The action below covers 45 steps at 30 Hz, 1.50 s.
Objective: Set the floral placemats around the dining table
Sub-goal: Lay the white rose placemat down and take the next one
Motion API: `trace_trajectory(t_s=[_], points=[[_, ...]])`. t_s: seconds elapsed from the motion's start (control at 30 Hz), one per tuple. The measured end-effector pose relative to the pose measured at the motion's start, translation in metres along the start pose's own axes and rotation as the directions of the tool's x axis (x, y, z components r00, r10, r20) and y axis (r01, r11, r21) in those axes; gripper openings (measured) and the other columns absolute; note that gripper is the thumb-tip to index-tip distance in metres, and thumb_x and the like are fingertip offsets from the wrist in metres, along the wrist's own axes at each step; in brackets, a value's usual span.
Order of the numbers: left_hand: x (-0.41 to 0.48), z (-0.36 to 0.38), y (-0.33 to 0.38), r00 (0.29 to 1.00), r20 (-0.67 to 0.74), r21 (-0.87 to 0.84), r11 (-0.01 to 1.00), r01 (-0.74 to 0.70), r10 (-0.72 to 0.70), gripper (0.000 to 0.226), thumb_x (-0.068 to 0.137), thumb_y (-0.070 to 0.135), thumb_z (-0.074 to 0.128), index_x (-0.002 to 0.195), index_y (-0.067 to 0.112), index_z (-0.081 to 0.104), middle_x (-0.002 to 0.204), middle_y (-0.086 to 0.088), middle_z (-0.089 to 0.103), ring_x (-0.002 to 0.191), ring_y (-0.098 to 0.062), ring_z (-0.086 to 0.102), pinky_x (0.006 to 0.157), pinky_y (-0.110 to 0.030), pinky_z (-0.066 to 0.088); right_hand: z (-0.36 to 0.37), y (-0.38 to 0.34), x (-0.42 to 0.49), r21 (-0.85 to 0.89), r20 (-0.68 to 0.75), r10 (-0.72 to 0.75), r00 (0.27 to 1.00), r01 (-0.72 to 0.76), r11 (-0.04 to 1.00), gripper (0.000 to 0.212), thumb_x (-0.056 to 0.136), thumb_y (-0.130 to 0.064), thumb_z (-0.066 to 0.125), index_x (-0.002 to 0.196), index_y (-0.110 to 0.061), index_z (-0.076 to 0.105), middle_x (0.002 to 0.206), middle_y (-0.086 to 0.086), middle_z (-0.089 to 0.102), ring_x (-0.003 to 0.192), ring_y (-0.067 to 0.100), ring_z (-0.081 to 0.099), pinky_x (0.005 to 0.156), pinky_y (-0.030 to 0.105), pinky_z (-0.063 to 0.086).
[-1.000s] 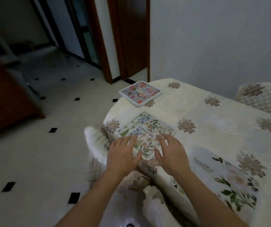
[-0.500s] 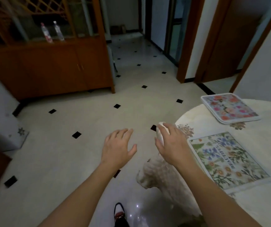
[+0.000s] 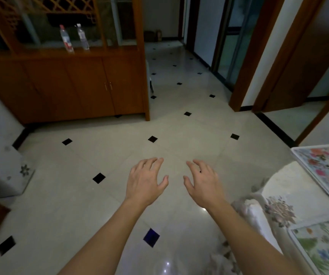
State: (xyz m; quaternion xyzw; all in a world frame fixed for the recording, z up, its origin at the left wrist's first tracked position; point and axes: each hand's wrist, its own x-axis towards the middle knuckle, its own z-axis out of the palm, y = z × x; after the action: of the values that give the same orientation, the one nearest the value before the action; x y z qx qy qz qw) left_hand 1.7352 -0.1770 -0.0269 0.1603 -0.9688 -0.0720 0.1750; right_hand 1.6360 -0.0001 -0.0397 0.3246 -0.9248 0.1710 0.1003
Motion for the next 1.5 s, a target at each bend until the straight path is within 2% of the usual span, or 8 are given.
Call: trace_trajectory(t_s=[0.23, 0.4, 0.57, 0.7, 0.8, 0.97, 1.13, 1.5], points=[[0.078, 0.022, -0.022, 0.998, 0.007, 0.006, 0.998, -0.059, 0.059, 0.059, 0.081, 0.054, 0.047, 0.128, 0.022, 0.060, 0.124, 0.000, 0.066, 0.112, -0.023, 0.060, 0.089, -0.041, 0.051, 0.014, 0.007, 0.071, -0.062, -0.019, 0.043, 0.999, -0.044, 0.997, 0.051, 0.085, -0.045, 0.042, 0.120, -0.016, 0.064, 0.118, 0.010, 0.067, 0.107, 0.030, 0.064, 0.086, 0.043, 0.054], [0.136, 0.043, -0.027, 0.996, 0.022, 0.016, 0.996, -0.090, 0.089, 0.058, 0.082, 0.054, 0.046, 0.127, 0.022, 0.061, 0.124, 0.001, 0.066, 0.113, -0.021, 0.060, 0.090, -0.040, 0.050, 0.032, 0.027, 0.121, -0.090, -0.030, 0.072, 0.997, -0.074, 0.993, 0.049, 0.085, -0.044, 0.043, 0.118, -0.016, 0.066, 0.117, 0.009, 0.067, 0.108, 0.028, 0.063, 0.089, 0.042, 0.053], [0.213, 0.072, -0.028, 0.993, 0.043, 0.047, 0.993, -0.110, 0.109, 0.058, 0.084, 0.055, 0.045, 0.131, 0.023, 0.059, 0.128, 0.002, 0.064, 0.117, -0.021, 0.058, 0.093, -0.040, 0.049, 0.056, 0.065, 0.190, -0.059, -0.033, 0.119, 0.992, -0.121, 0.991, 0.045, 0.086, -0.039, 0.057, 0.124, -0.016, 0.063, 0.124, 0.011, 0.064, 0.115, 0.031, 0.060, 0.095, 0.045, 0.049], [0.292, 0.102, -0.016, 0.989, 0.074, 0.053, 0.990, -0.134, 0.130, 0.059, 0.086, 0.056, 0.042, 0.134, 0.025, 0.055, 0.130, 0.003, 0.062, 0.119, -0.021, 0.055, 0.094, -0.039, 0.047, 0.073, 0.111, 0.255, -0.045, -0.050, 0.161, 0.986, -0.163, 0.986, 0.047, 0.089, -0.041, 0.052, 0.128, -0.017, 0.061, 0.129, 0.010, 0.062, 0.121, 0.031, 0.057, 0.100, 0.046, 0.045], [0.352, 0.123, 0.001, 0.984, 0.091, 0.045, 0.987, -0.155, 0.151, 0.060, 0.086, 0.056, 0.040, 0.136, 0.025, 0.053, 0.133, 0.004, 0.060, 0.121, -0.020, 0.053, 0.097, -0.039, 0.045, 0.077, 0.152, 0.300, -0.031, -0.072, 0.194, 0.978, -0.196, 0.980, 0.048, 0.089, -0.043, 0.047, 0.126, -0.016, 0.062, 0.125, 0.011, 0.064, 0.117, 0.031, 0.059, 0.098, 0.047, 0.047], [0.434, 0.151, 0.045, 0.975, 0.087, 0.018, 0.978, -0.209, 0.207, 0.058, 0.087, 0.056, 0.045, 0.136, 0.026, 0.053, 0.134, 0.003, 0.060, 0.121, -0.019, 0.054, 0.097, -0.039, 0.046, 0.071, 0.221, 0.359, -0.059, -0.104, 0.253, 0.962, -0.260, 0.964, 0.043, 0.087, -0.035, 0.066, 0.125, -0.015, 0.063, 0.124, 0.012, 0.065, 0.115, 0.032, 0.061, 0.097, 0.046, 0.048], [0.496, 0.178, 0.083, 0.955, 0.119, -0.026, 0.963, -0.270, 0.271, 0.059, 0.090, 0.055, 0.044, 0.141, 0.026, 0.048, 0.141, 0.004, 0.054, 0.128, -0.018, 0.048, 0.103, -0.038, 0.041, 0.067, 0.272, 0.395, -0.069, -0.118, 0.311, 0.943, -0.320, 0.945, 0.043, 0.088, -0.036, 0.066, 0.125, -0.016, 0.063, 0.123, 0.011, 0.065, 0.115, 0.031, 0.061, 0.097, 0.045, 0.048], [0.639, 0.261, 0.182, 0.885, 0.121, -0.154, 0.889, -0.431, 0.450, 0.058, 0.086, 0.053, 0.041, 0.132, 0.021, 0.058, 0.129, 0.001, 0.063, 0.116, -0.019, 0.058, 0.093, -0.038, 0.049, 0.067, 0.404, 0.461, -0.141, -0.101, 0.500, 0.860, -0.509, 0.849, 0.046, 0.094, -0.043, 0.054, 0.134, -0.020, 0.056, 0.133, 0.007, 0.060, 0.123, 0.025, 0.055, 0.104, 0.042, 0.043]])
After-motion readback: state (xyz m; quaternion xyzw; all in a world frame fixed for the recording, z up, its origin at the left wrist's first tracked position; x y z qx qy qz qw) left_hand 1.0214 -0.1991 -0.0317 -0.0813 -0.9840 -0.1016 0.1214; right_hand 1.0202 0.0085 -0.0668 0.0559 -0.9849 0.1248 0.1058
